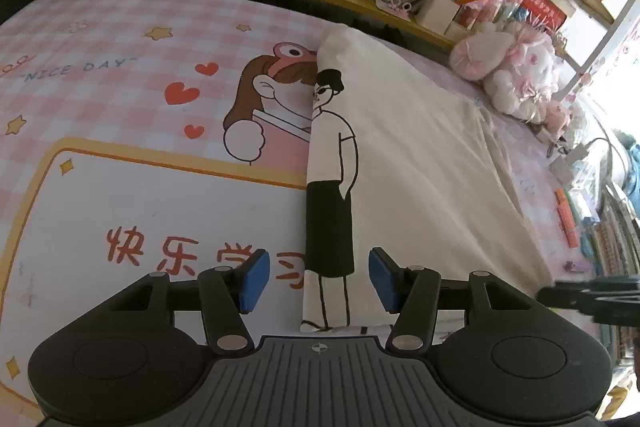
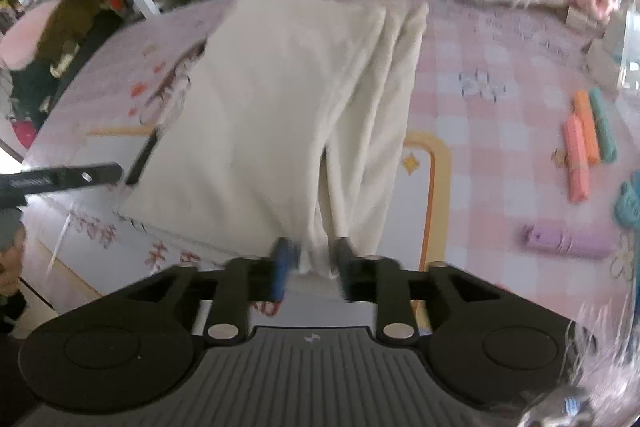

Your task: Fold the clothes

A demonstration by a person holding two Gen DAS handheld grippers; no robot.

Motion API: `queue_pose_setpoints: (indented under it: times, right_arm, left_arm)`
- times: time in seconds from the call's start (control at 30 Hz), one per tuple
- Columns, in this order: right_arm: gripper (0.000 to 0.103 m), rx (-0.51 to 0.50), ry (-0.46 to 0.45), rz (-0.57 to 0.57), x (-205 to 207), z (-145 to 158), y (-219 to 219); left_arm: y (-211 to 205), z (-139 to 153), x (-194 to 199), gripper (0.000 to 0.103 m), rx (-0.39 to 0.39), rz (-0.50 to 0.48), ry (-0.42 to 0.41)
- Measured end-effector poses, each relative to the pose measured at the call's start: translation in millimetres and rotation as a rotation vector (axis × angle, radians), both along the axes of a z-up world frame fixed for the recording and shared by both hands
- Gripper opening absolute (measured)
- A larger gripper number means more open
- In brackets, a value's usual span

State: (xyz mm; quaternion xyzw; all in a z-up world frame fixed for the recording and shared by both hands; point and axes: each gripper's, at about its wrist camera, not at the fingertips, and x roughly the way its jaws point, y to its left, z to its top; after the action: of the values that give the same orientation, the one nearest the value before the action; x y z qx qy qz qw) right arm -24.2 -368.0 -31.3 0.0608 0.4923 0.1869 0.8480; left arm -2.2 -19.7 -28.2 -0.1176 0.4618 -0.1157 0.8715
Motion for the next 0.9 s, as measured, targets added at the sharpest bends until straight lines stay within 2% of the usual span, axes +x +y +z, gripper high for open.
queue_pose_setpoints:
  times: [0.17,0.23,0.27,0.4,0.53,0.73,0.77,0.83,0.87,0.9]
  right_arm:
    - [0.029,0.025,-0.008,-0.023,9.1,-0.6,1.5]
    - [0.017,0.004,0.004,-0.026,12.0,-3.7,4.1]
    - [0.016,-0.02,0.012,-0.022,11.7,-5.9,4.4]
    - [0.016,-0.018,0.03,-0.034,10.3,-11.2,0.1]
    - [0.016,-0.024,0.033,-0.032,10.1,-13.6,1.8]
    - [0.016,-0.03,0.027,-0.042,9.0,-14.7,2.7]
    - [0.016,-0.028,0.027,-0.049,8.8,-15.1,2.7]
    - [0.016,-0.023,0.026,-0.062,8.4,-15.9,2.9]
    - [0.016,-0.023,0.026,-0.068,8.0,-16.1,3.3]
    - [0.016,-0.024,0.025,-0.074,7.7,-16.2,3.7]
  left_arm:
    - [-4.2,-5.7,10.2,0.053,-0.018,-0.003,0.011]
    - [-5.4,-7.8,13.9,0.053,-0.024,-0.004,0.018]
    - [-5.8,-8.7,15.4,0.052,-0.026,-0.004,0.022]
    - [-7.0,-11.6,21.1,0.05,-0.033,-0.007,0.026]
    - [-7.8,-14.7,28.6,0.041,-0.046,-0.018,0.034]
    - [-5.9,-16.5,37.3,0.035,-0.1,0.013,0.069]
    - [-5.5,-16.5,38.0,0.033,-0.11,0.019,0.077]
    - [-3.2,-17.3,37.8,0.01,-0.13,0.035,0.085]
    - [-1.3,-17.8,37.1,0.004,-0.146,0.043,0.089]
    - [-0.2,-16.9,35.4,0.003,-0.16,0.044,0.077]
